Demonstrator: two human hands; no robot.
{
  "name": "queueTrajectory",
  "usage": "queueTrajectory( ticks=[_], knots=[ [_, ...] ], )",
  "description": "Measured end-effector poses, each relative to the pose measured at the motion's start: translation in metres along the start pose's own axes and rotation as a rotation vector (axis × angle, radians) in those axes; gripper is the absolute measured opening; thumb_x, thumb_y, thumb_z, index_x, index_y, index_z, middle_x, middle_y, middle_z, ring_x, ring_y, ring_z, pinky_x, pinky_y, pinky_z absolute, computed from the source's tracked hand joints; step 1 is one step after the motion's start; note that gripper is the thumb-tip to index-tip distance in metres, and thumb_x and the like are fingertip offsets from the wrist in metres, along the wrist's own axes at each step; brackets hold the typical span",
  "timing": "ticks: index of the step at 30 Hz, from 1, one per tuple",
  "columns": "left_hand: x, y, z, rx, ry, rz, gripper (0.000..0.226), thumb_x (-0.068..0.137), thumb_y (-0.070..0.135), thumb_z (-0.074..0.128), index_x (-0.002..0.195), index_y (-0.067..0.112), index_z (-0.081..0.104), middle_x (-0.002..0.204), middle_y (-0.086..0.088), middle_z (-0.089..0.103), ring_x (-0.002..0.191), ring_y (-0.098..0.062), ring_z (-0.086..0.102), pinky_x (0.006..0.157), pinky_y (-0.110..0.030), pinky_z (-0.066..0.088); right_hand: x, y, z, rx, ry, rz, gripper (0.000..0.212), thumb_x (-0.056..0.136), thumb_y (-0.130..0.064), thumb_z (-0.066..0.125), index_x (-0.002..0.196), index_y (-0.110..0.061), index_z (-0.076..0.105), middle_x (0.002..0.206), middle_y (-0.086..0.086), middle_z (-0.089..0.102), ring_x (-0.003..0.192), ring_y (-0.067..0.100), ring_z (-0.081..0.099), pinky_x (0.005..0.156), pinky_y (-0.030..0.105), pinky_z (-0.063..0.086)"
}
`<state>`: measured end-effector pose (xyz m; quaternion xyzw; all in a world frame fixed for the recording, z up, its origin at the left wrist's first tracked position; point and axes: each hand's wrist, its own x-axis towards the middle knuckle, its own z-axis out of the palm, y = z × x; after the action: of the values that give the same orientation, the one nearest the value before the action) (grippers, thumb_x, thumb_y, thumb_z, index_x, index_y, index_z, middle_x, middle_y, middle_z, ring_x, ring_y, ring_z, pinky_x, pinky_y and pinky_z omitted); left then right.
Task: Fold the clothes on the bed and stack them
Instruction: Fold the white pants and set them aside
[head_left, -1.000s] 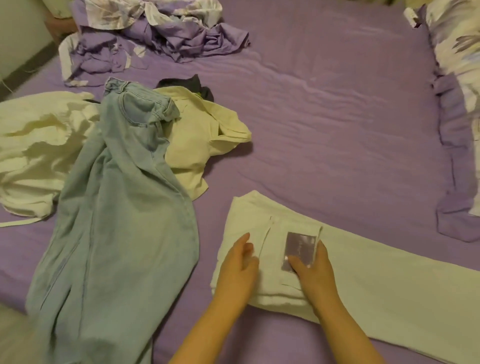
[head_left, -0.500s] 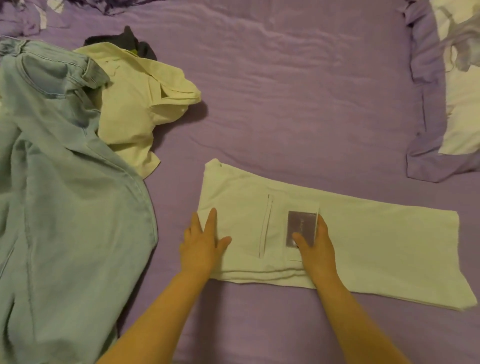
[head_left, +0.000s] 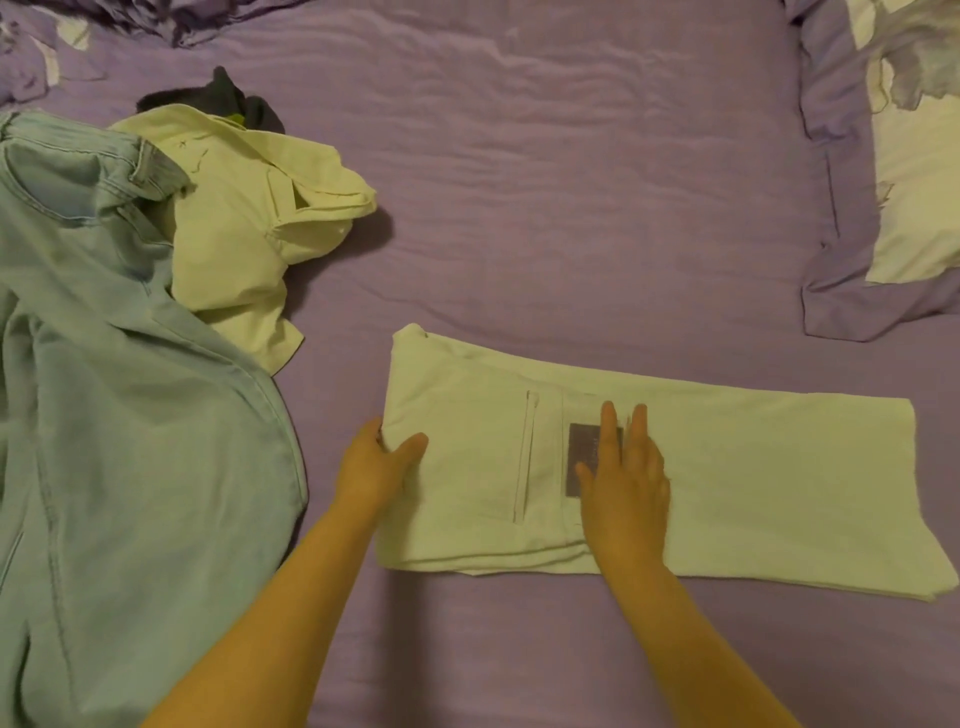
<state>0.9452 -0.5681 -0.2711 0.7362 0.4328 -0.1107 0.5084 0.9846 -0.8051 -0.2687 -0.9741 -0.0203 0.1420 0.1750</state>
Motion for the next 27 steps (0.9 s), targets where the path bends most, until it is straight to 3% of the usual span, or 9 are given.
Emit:
queueTrajectory(
  ticks=[3, 6, 8, 11, 15, 18, 22, 24, 27],
  knots=[
    [-0.004, 0.009, -0.008, -0.158, -0.062, -0.003, 0.035, 0.086, 0.027, 0.069, 0.117, 0.016, 0.059, 0.109, -0.002, 0.065, 0.097, -0.025, 0.063, 0.075, -0.035, 0.049, -0.005, -0.004, 0.011, -0.115, -0.043, -0.249, 0.062, 0.096, -0.055, 0.026, 0.149, -0.024, 0.021, 0.155, 0.015, 0.019, 0.142, 0.036, 0.017, 0.112, 0.048, 0.014],
    [-0.021, 0.025, -0.014, -0.319, -0.185, -0.012, 0.026, 0.085, 0.026, 0.07, 0.109, 0.024, 0.061, 0.109, -0.001, 0.068, 0.094, -0.021, 0.067, 0.07, -0.031, 0.054, -0.006, 0.004, 0.021, -0.202, -0.297, -0.289, 0.08, 0.078, -0.077, -0.016, 0.147, -0.037, -0.009, 0.157, 0.003, -0.016, 0.145, 0.024, -0.013, 0.117, 0.052, 0.002],
    [-0.034, 0.037, -0.016, -0.387, -0.294, -0.023, 0.029, 0.089, 0.029, 0.064, 0.117, 0.024, 0.061, 0.109, 0.002, 0.069, 0.093, -0.015, 0.068, 0.068, -0.027, 0.054, -0.001, 0.005, 0.014, -0.205, -0.374, -0.247, 0.093, 0.061, -0.082, -0.027, 0.144, -0.041, -0.015, 0.154, -0.003, -0.026, 0.142, 0.019, -0.025, 0.116, 0.049, -0.007],
    [-0.051, 0.054, -0.018, -0.449, -0.417, -0.05, 0.034, 0.095, 0.041, 0.049, 0.117, 0.02, 0.063, 0.089, 0.008, 0.069, 0.069, -0.003, 0.066, 0.06, -0.022, 0.052, -0.006, -0.02, -0.022, -0.012, -0.339, -0.17, 0.093, 0.07, -0.082, 0.002, 0.148, -0.035, 0.02, 0.159, -0.006, 0.001, 0.146, 0.017, -0.008, 0.117, 0.039, 0.0],
    [-0.072, 0.079, -0.007, -0.583, -0.546, -0.069, 0.057, 0.086, 0.058, 0.037, 0.121, 0.023, 0.063, 0.11, -0.005, 0.067, 0.102, -0.019, 0.063, 0.076, -0.037, 0.056, -0.035, -0.072, -0.083, 0.726, -0.333, -0.031, 0.033, 0.09, -0.044, 0.054, 0.122, -0.043, 0.047, 0.123, -0.03, 0.049, 0.118, -0.008, 0.046, 0.092, 0.008, 0.036],
    [-0.095, 0.103, 0.016, -0.581, -0.671, -0.009, 0.065, 0.082, 0.065, 0.03, 0.122, 0.025, 0.063, 0.119, 0.001, 0.067, 0.114, -0.015, 0.06, 0.09, -0.039, 0.053, -0.039, -0.071, -0.109, 0.753, -0.215, -0.034, 0.044, 0.087, -0.038, 0.062, 0.126, -0.042, 0.041, 0.107, -0.028, 0.055, 0.102, -0.004, 0.055, 0.078, 0.009, 0.042],
    [-0.129, 0.139, 0.056, -0.625, -0.769, 0.017, 0.065, 0.082, 0.062, 0.035, 0.123, 0.02, 0.061, 0.123, -0.004, 0.065, 0.116, -0.017, 0.059, 0.094, -0.044, 0.052, -0.025, -0.021, -0.144, 0.653, -0.055, 0.026, 0.057, 0.094, -0.01, 0.052, 0.144, -0.024, 0.031, 0.133, -0.005, 0.051, 0.106, 0.011, 0.051, 0.068, 0.001, 0.037],
    [-0.145, 0.154, 0.077, -0.632, -0.715, 0.07, 0.049, 0.089, 0.052, 0.043, 0.121, 0.019, 0.061, 0.121, -0.008, 0.064, 0.112, -0.02, 0.062, 0.089, -0.043, 0.055, -0.02, 0.012, -0.164, 0.616, -0.032, 0.048, 0.059, 0.092, -0.004, 0.051, 0.144, -0.022, 0.031, 0.138, -0.002, 0.047, 0.109, 0.011, 0.046, 0.071, 0.008, 0.033],
    [-0.149, 0.156, 0.106, -0.281, -0.475, 0.384, 0.023, 0.097, 0.031, 0.049, 0.118, 0.03, 0.058, 0.127, 0.005, 0.056, 0.118, -0.011, 0.053, 0.1, -0.029, 0.045, -0.017, 0.06, -0.193, 0.631, 0.006, 0.083, 0.06, 0.092, -0.003, 0.054, 0.144, -0.022, 0.031, 0.139, -0.003, 0.043, 0.118, 0.01, 0.042, 0.089, 0.018, 0.031]
  ],
)
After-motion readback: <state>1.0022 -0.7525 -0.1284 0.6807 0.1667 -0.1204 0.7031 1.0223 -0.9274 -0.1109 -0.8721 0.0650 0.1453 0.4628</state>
